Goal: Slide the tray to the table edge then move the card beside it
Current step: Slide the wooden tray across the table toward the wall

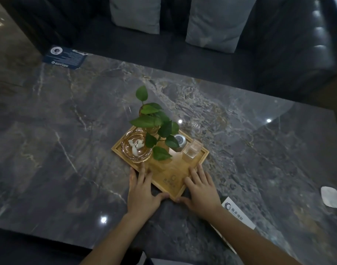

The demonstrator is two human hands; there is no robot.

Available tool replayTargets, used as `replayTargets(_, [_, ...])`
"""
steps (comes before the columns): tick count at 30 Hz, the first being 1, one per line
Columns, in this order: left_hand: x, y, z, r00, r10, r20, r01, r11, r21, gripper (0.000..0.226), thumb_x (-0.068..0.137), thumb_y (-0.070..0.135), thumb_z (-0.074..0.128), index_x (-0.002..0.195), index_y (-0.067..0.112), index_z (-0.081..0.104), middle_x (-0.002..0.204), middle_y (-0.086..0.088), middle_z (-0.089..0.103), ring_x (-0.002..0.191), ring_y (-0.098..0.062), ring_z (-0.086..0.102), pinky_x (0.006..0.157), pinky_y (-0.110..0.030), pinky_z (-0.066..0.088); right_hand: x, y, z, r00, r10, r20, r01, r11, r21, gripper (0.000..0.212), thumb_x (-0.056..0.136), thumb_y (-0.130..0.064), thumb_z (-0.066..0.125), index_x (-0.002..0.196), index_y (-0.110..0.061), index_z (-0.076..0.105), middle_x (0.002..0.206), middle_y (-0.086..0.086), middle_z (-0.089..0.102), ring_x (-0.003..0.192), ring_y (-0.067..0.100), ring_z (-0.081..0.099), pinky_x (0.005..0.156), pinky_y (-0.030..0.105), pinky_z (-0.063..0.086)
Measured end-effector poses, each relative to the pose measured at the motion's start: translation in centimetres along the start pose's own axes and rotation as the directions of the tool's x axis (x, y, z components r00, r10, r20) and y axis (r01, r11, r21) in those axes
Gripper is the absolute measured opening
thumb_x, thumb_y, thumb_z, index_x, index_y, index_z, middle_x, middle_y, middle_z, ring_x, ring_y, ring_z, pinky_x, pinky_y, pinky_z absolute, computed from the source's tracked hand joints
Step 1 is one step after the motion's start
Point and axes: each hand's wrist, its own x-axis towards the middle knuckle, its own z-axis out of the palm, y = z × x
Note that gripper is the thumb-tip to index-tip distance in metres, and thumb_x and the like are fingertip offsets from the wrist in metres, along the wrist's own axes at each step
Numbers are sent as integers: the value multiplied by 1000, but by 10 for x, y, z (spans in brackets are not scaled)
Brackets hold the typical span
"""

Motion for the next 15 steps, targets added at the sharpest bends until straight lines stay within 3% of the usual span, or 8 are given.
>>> replayTargets(4, [8,11,0,1000,10,19,-11,1000,9,108,68,74,66,154,21,28,167,3,-7,152,-34,-14,125,-45,6,3,10,-2,999,30,35,-30,1000,6,75,74,-79,36,126,-26,48,162,13,23,150,39,2,119,54,10])
replayTargets(15, [32,65,21,998,62,33,-64,996,61,107,71,74,65,154,17,28,168,-5,-3,151,-41,-8,124,-48,4,6,67,-19,993,89,83,-93,995,38,74,79,-77,45,135,-28,42,164,10,13,151,34,-6,121,53,6])
